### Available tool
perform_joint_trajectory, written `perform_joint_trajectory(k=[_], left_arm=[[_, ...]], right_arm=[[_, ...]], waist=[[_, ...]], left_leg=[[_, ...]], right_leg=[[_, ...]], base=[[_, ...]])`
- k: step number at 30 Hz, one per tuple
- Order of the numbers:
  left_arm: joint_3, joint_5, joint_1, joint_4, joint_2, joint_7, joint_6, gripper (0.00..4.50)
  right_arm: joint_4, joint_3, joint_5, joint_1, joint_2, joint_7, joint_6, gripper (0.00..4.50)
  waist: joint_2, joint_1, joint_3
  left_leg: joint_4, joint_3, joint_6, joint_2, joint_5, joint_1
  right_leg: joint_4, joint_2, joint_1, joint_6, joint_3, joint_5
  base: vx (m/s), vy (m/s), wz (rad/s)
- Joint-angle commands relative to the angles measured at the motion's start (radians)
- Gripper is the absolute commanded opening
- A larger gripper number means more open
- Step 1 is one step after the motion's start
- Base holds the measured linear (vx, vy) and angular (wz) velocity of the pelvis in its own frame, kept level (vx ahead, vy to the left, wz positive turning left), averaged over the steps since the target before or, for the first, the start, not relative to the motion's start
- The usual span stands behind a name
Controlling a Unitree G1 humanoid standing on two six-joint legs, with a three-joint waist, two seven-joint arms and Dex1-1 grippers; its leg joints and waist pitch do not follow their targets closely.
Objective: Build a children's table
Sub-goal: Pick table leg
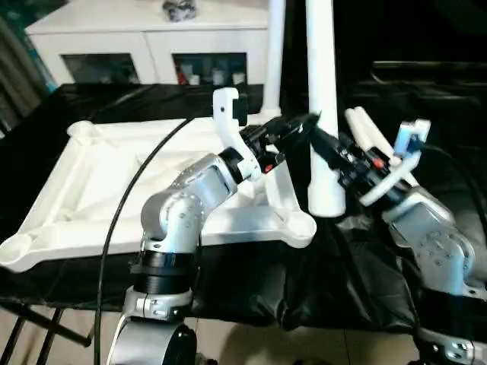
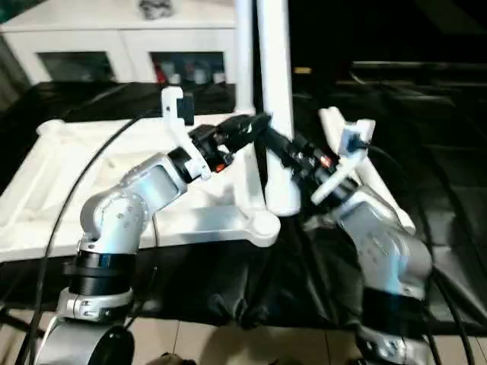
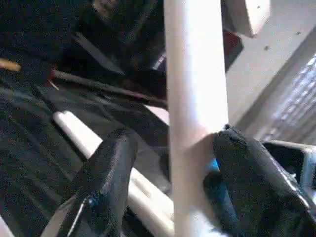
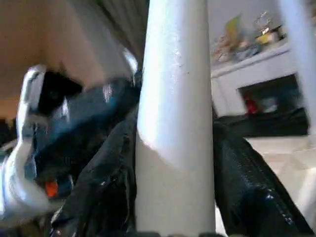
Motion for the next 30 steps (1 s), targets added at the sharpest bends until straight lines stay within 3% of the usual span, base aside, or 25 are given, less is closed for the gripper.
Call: perform_joint_trajectory(k=[1,3,10,15,16,21,27,30], left_arm=[[-0.003,-0.018,-0.014,0.002,-0.013,0.018,0.039,2.96],[0.001,-0.028,-0.014,0.0,-0.018,0.02,0.04,2.96],[0.036,-0.1,-0.028,-0.015,-0.039,0.033,0.07,2.96],[0.075,-0.07,-0.066,0.025,-0.057,0.132,0.051,2.57],[0.083,-0.072,-0.074,0.034,-0.059,0.15,0.047,2.33],[0.096,-0.087,-0.086,0.036,-0.065,0.192,0.039,2.13],[0.127,-0.057,-0.109,0.067,-0.101,0.322,-0.016,1.9],[0.14,-0.061,-0.112,0.079,-0.114,0.37,-0.036,1.89]], right_arm=[[-0.059,0.044,0.035,0.0,-0.003,0.037,0.02,1.83],[-0.061,0.049,0.034,0.002,-0.007,0.041,0.02,1.83],[-0.081,0.084,0.012,0.015,-0.03,0.042,0.021,1.83],[-0.102,0.142,-0.035,0.015,-0.046,0.033,0.002,1.83],[-0.108,0.153,-0.041,0.015,-0.048,0.027,-0.001,1.83],[-0.123,0.193,-0.071,0.01,-0.045,-0.003,-0.018,1.83],[-0.093,0.249,-0.195,-0.019,-0.031,-0.095,-0.071,1.82],[-0.078,0.259,-0.218,-0.039,-0.007,-0.149,-0.079,1.82]], waist=[[-0.023,0.005,-0.066],[-0.026,0.003,-0.067],[-0.026,0.004,-0.067],[-0.026,0.003,-0.068],[-0.025,0.004,-0.068],[-0.026,0.003,-0.069],[-0.025,0.001,-0.068],[-0.022,-0.002,-0.068]], left_leg=[[-0.067,-0.021,0.072,0.038,-0.166,0.014],[-0.068,-0.024,0.069,0.038,-0.163,0.009],[-0.068,-0.023,0.069,0.036,-0.149,0.007],[-0.066,-0.024,0.067,0.035,-0.139,0.007],[-0.066,-0.023,0.066,0.035,-0.142,0.008],[-0.065,-0.023,0.07,0.036,-0.132,0.007],[-0.066,-0.024,0.062,0.035,-0.134,0.006],[-0.068,-0.025,0.051,0.034,-0.153,0.007]], right_leg=[[-0.089,-0.042,0.05,-0.16,0.031,-0.36],[-0.089,-0.044,0.055,-0.15,0.029,-0.363],[-0.09,-0.044,0.054,-0.14,0.03,-0.35],[-0.088,-0.043,0.055,-0.14,0.03,-0.331],[-0.09,-0.043,0.055,-0.138,0.03,-0.337],[-0.088,-0.043,0.055,-0.141,0.03,-0.319],[-0.087,-0.042,0.054,-0.138,0.03,-0.318],[-0.089,-0.042,0.055,-0.131,0.029,-0.335]], base=[[0.0,0.0,0.0],[0.0,0.0,0.0],[0.0,0.0,0.0],[0.0,0.0,0.0],[0.0,0.0,0.0],[0.0,0.0,0.0],[0.0,0.0,0.0],[0.0,0.0,0.0]])
